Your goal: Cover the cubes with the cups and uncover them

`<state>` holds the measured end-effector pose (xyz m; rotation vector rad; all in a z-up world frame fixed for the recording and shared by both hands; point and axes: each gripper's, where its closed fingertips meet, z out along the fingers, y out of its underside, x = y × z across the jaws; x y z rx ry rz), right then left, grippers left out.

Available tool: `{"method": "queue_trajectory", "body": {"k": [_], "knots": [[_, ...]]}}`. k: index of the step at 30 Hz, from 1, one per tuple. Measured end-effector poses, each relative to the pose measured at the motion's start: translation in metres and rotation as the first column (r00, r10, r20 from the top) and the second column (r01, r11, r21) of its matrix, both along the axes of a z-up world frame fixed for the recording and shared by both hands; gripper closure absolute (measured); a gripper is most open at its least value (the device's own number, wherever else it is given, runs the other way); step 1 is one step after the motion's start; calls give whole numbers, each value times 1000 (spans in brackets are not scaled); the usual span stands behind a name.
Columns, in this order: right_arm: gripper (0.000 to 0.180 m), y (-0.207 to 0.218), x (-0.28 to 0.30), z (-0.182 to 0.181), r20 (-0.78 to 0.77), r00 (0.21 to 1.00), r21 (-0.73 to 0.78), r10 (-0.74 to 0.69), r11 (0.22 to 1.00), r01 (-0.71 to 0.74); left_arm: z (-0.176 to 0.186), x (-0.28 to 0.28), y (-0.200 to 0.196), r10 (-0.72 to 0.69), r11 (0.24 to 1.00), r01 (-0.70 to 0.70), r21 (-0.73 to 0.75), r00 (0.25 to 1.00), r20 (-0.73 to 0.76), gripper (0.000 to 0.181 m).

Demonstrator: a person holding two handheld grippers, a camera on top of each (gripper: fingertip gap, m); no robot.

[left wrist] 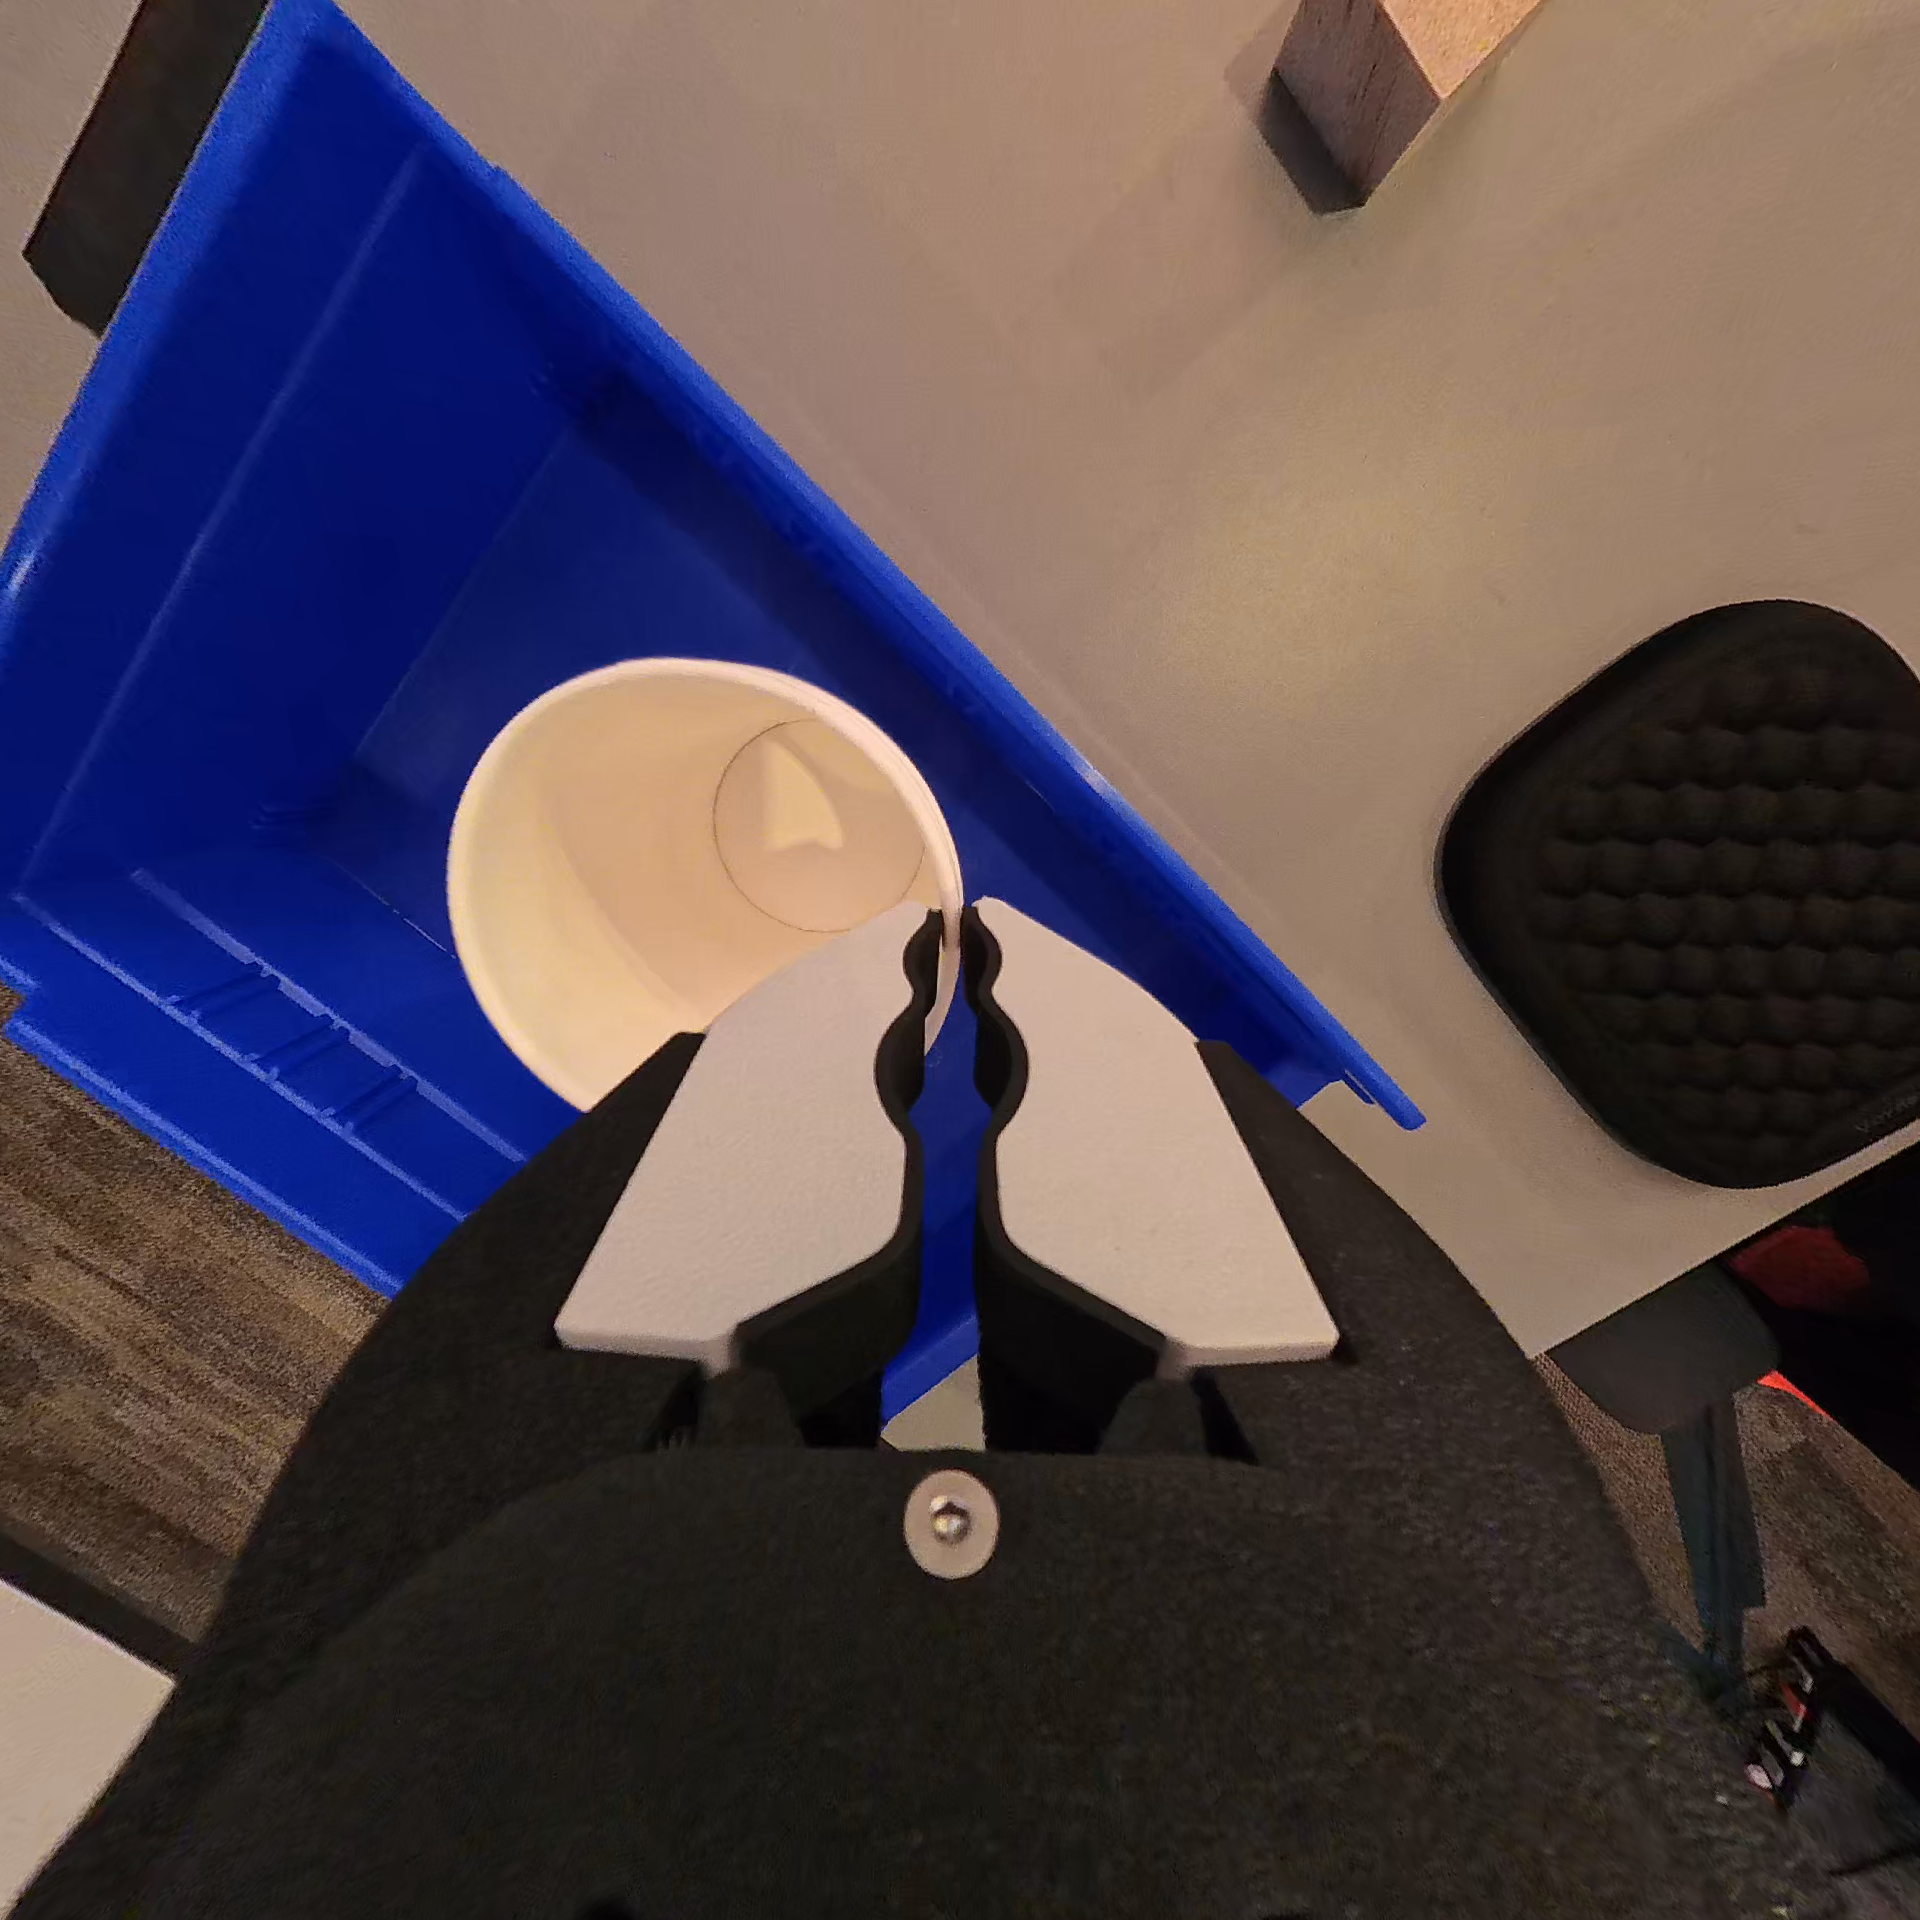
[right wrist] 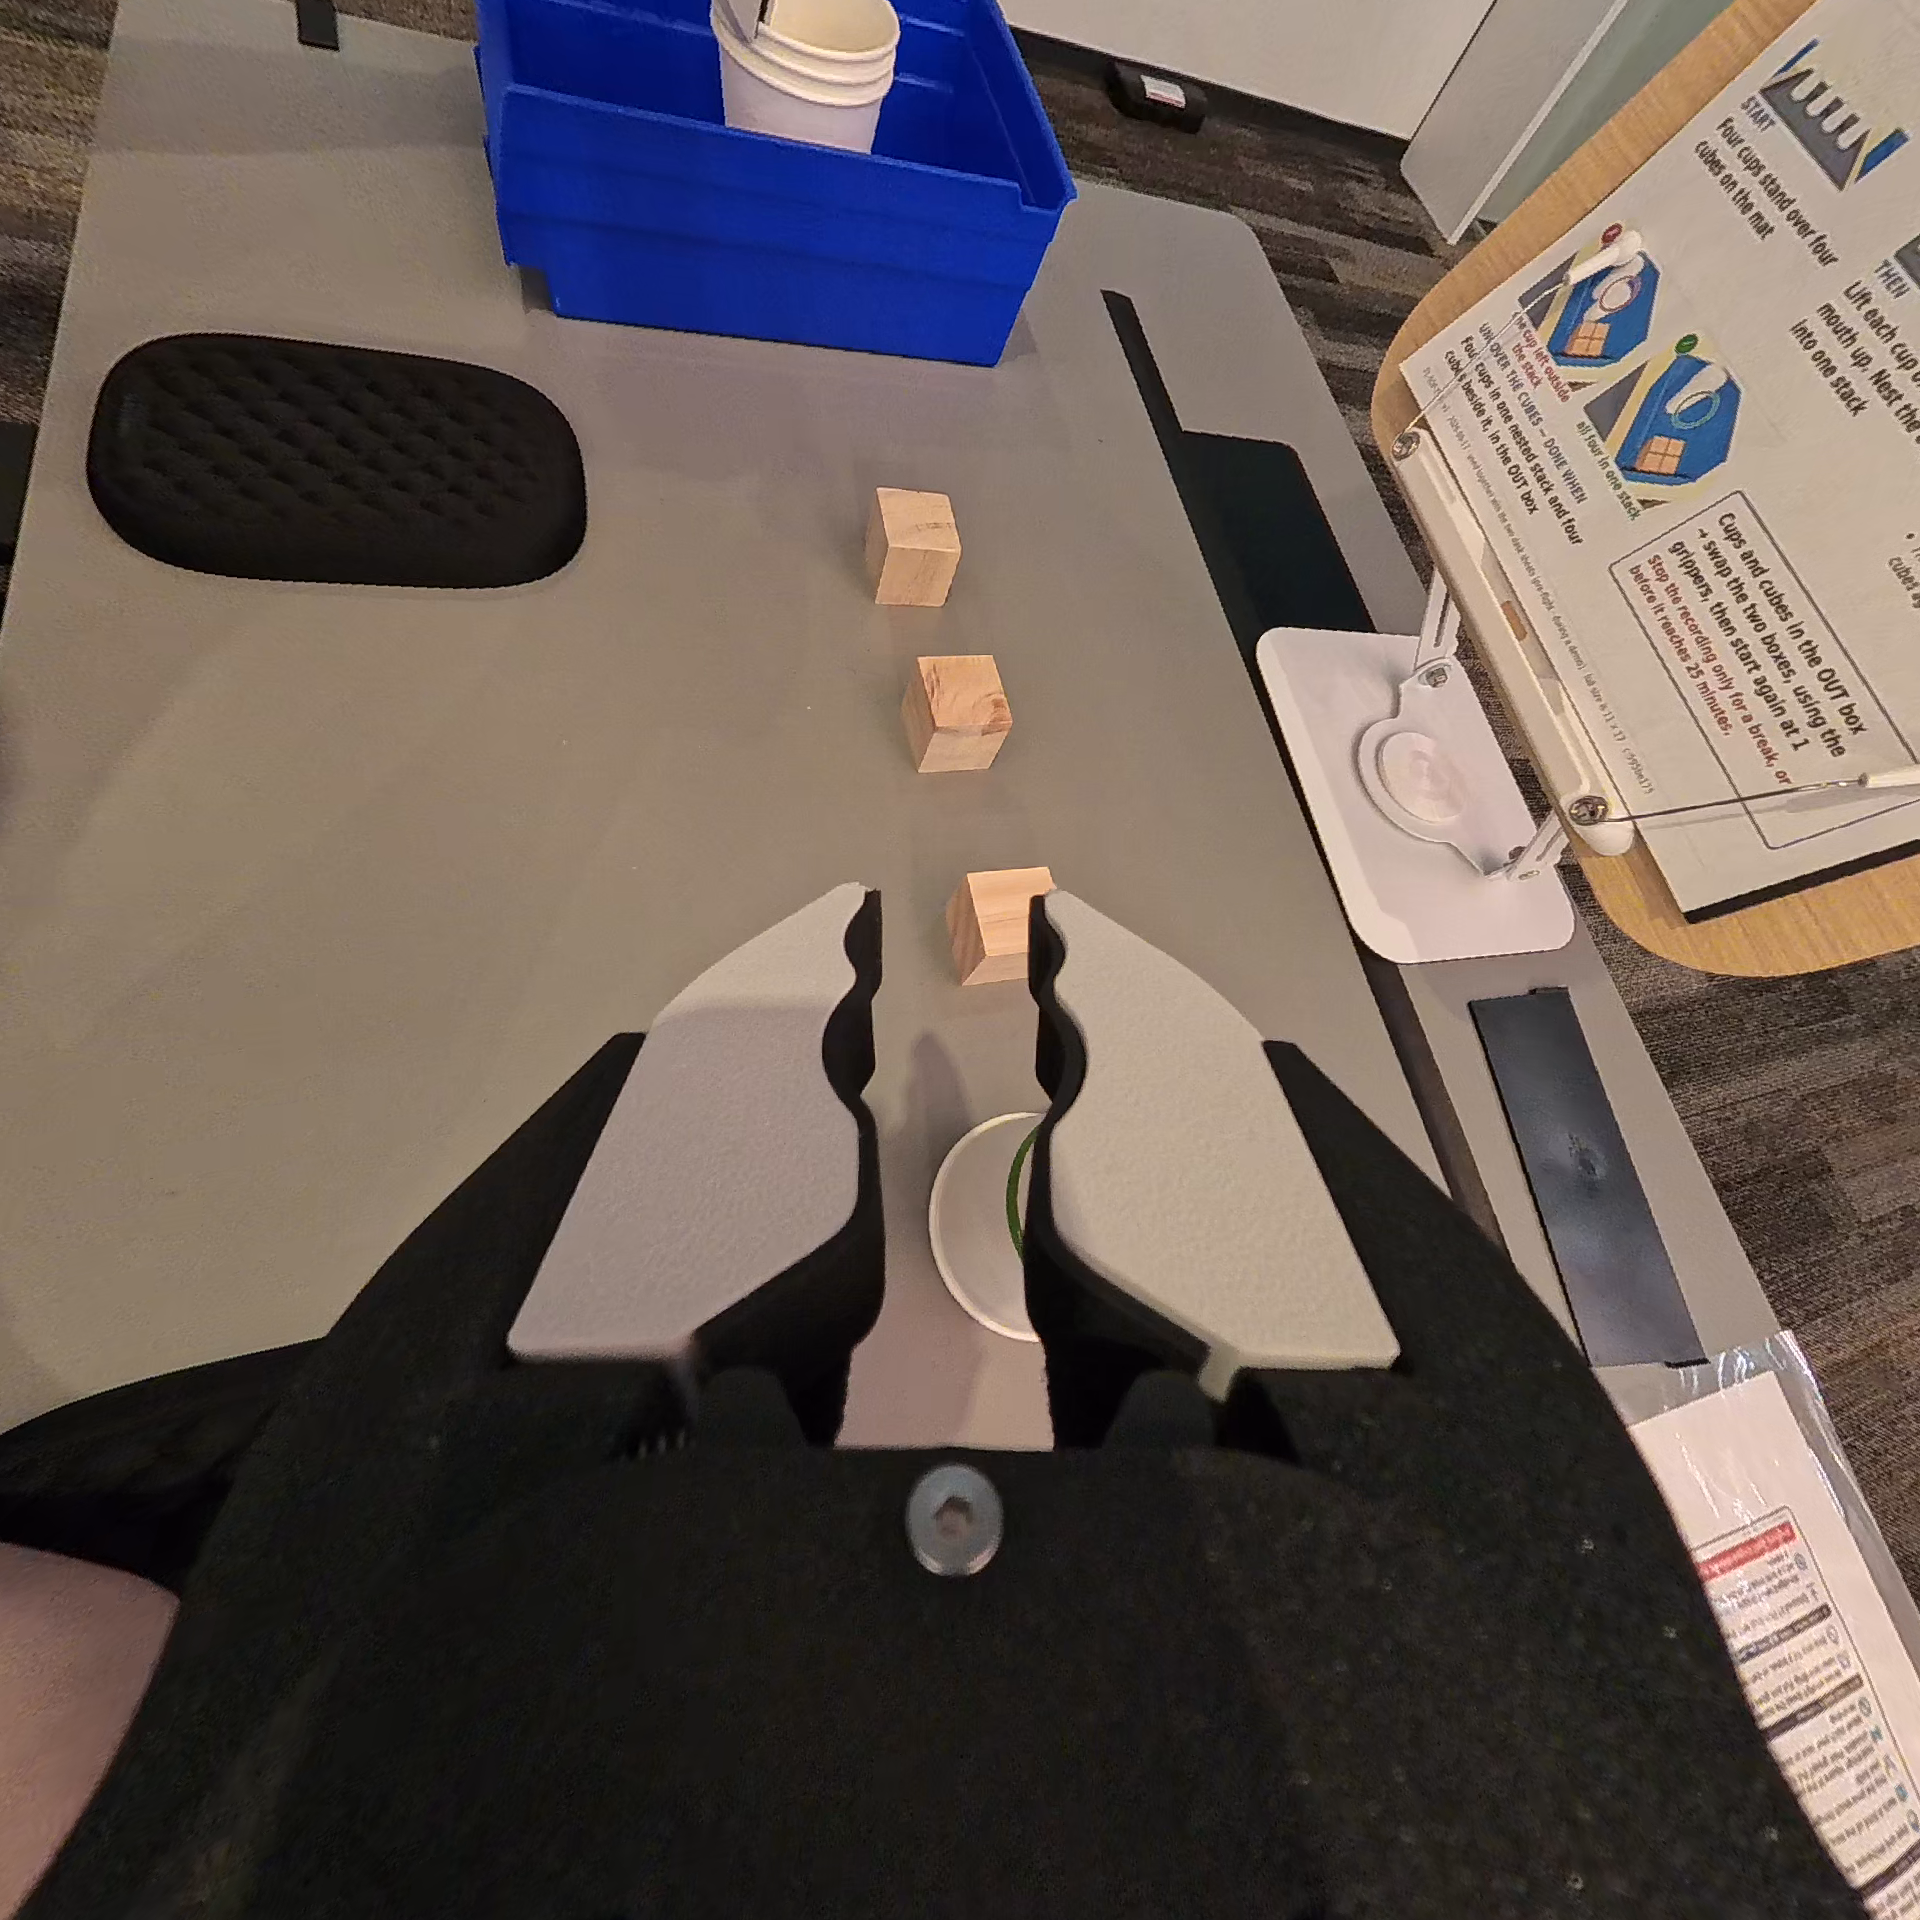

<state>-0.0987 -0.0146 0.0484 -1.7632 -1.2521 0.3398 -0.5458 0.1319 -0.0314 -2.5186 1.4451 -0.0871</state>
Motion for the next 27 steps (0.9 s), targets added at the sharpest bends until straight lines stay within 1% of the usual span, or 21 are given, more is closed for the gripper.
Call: {"method": "queue_trajectory", "body": {"k": [11,18,27], "knots": [[155,-1,2,-2,5,1000,-11,2,1000,-2,1,-2,3,-12,999,13,31,1000,-25,178],[155,-1,1,-4,11,1000,-19,5,1000,-5,10,-1,4,-4,1000,4,24,1000,-5,178],[155,-2,3,-7,17,1000,-33,7,999,-6,26,-2,9,-5,999,4,51,1000,6,178]]}}
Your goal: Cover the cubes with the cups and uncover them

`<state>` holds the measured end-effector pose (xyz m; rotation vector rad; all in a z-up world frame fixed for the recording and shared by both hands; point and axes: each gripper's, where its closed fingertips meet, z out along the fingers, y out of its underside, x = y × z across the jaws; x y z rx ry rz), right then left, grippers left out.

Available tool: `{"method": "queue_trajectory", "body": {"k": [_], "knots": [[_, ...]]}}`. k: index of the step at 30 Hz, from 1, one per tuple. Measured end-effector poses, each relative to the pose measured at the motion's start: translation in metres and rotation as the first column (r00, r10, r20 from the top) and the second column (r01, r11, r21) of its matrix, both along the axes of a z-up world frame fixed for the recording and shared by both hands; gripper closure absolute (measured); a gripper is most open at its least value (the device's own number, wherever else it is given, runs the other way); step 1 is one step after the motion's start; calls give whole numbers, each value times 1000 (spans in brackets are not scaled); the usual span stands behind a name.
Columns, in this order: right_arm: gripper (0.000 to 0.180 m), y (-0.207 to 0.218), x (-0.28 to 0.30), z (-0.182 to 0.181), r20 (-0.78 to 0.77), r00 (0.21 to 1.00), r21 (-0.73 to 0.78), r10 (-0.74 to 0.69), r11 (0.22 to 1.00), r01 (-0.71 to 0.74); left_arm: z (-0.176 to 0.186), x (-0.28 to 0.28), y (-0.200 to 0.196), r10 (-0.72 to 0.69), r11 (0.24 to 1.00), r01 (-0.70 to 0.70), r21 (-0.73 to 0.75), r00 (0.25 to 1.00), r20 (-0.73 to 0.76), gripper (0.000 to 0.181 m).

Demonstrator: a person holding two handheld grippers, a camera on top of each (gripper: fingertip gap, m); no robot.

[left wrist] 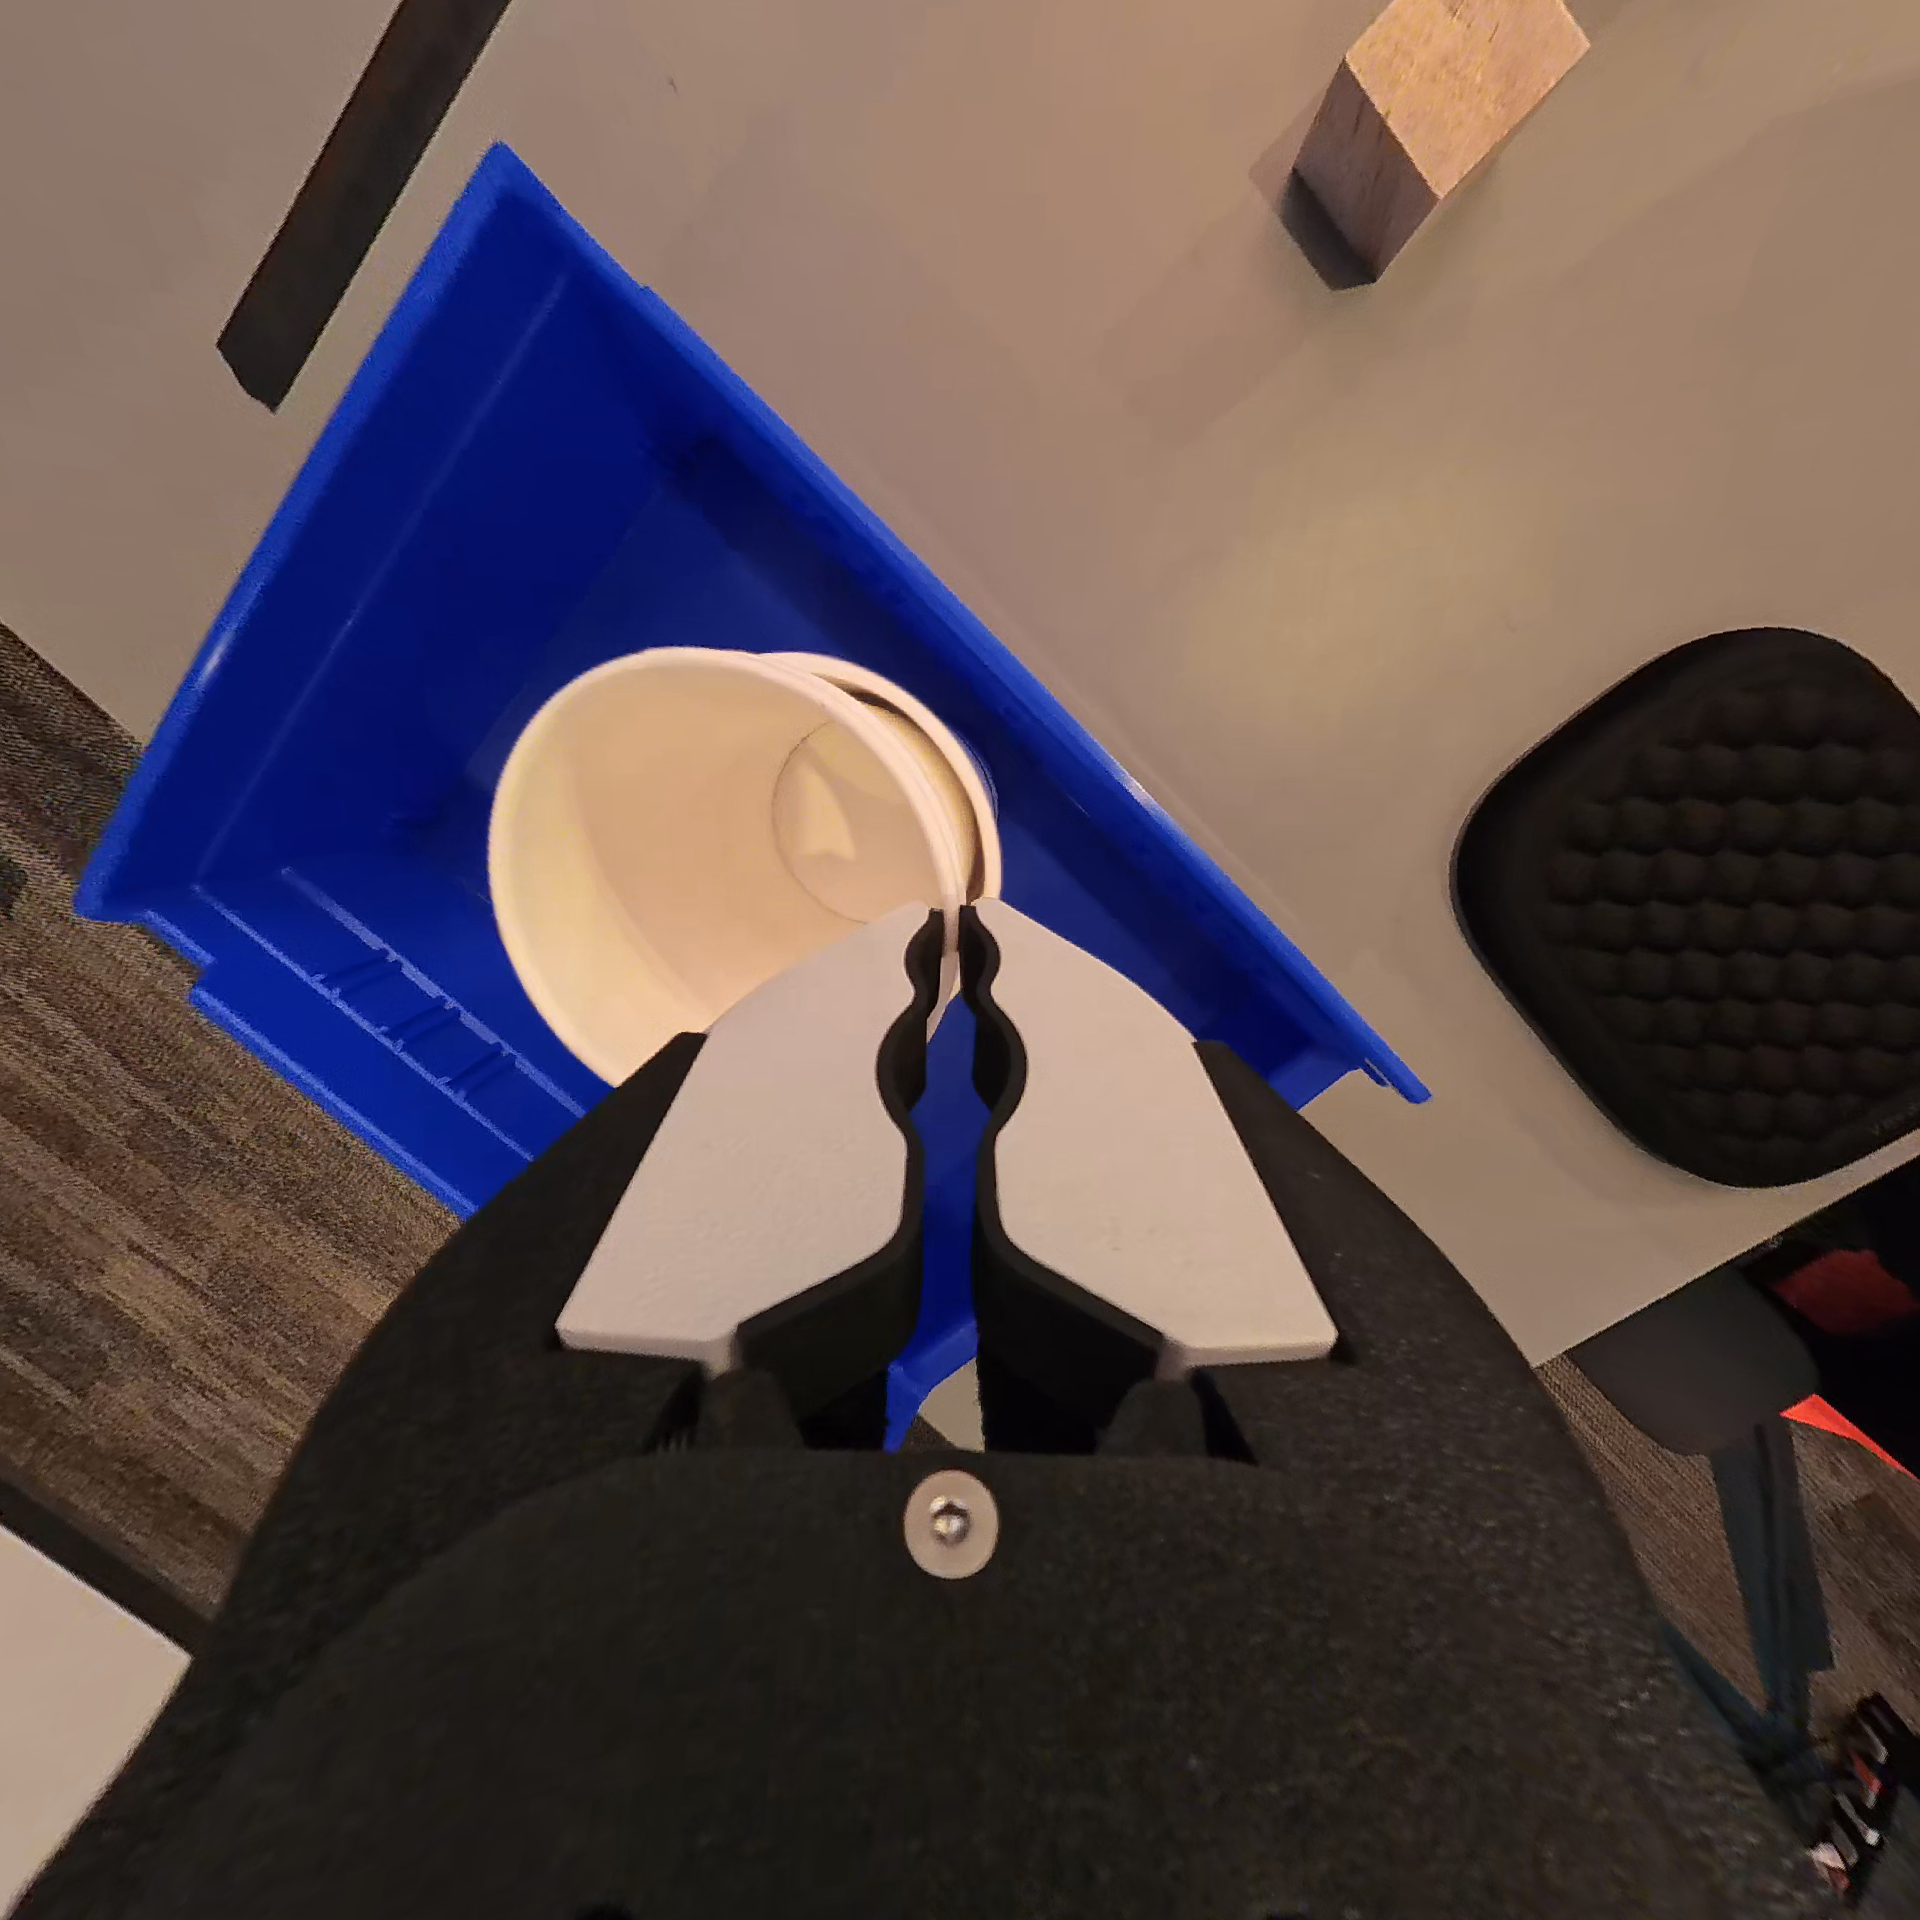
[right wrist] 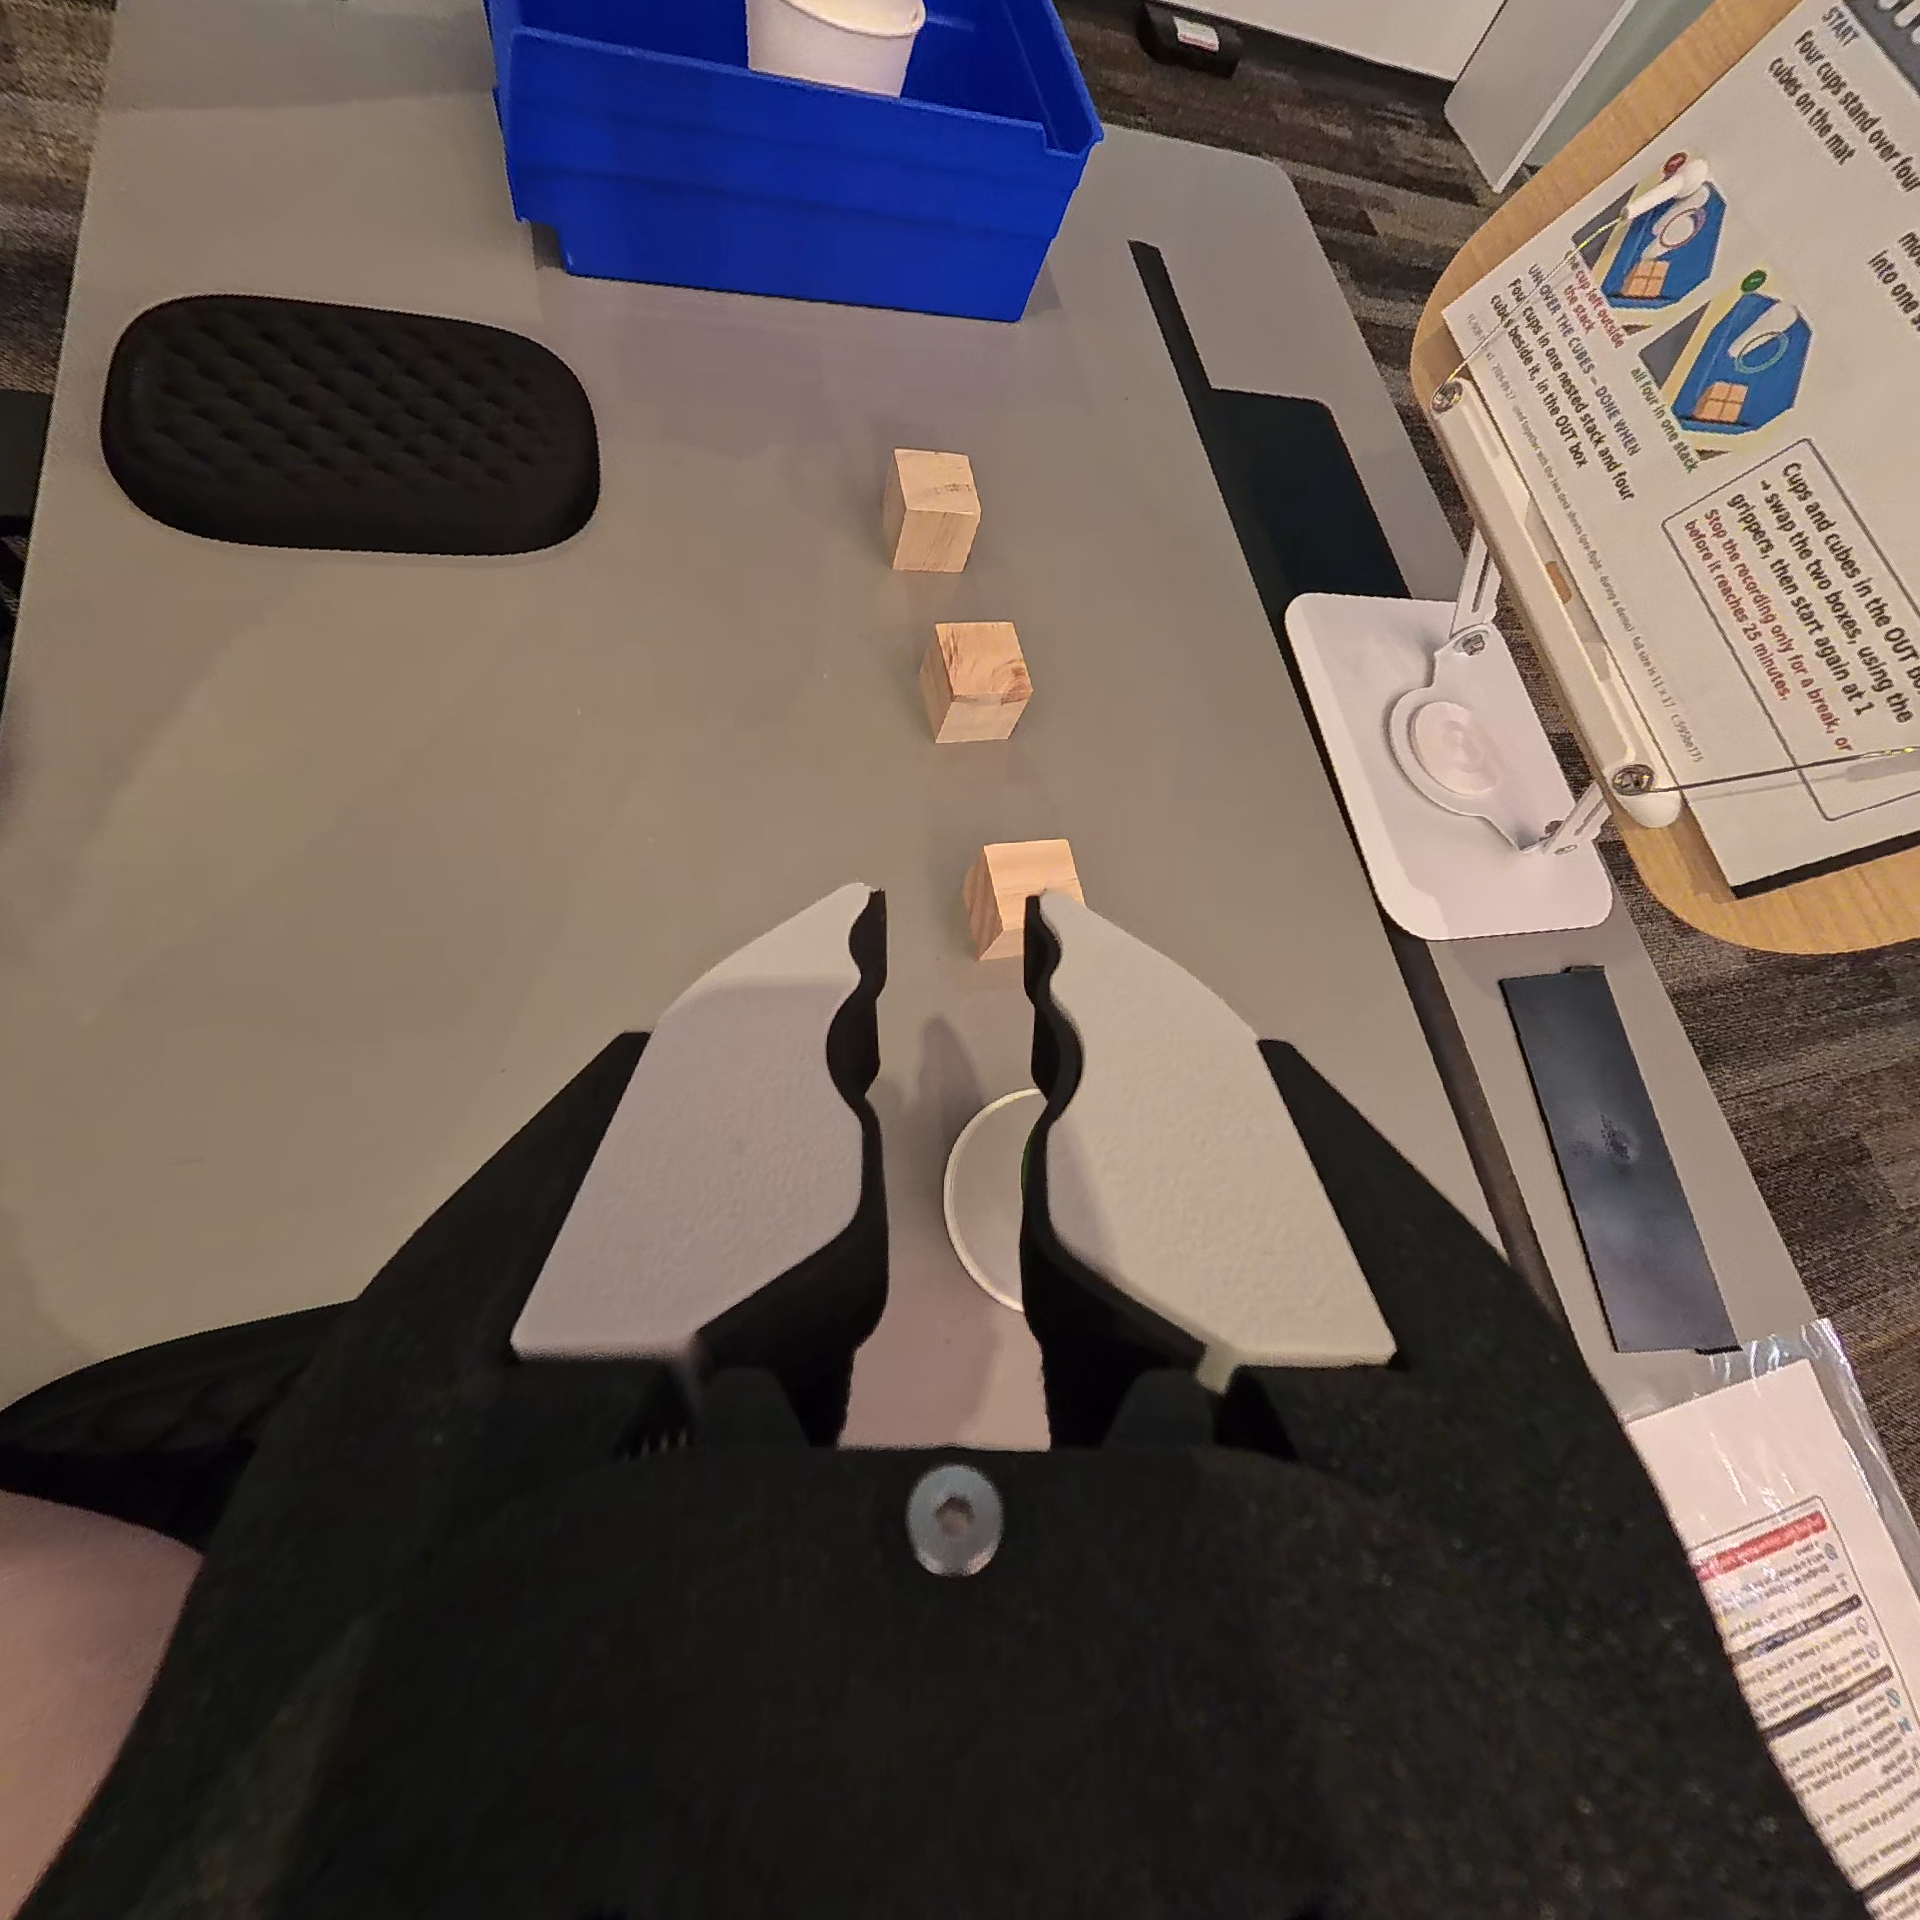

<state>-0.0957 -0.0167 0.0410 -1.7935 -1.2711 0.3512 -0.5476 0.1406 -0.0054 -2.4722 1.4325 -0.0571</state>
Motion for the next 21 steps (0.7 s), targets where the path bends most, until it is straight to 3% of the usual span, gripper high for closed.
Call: {"method": "queue_trajectory", "body": {"k": [21], "knots": [[155,-3,1,-4,10,1000,-18,10,1000,-9,-3,5,-7,-11,999,13,-49,999,33,178]]}}
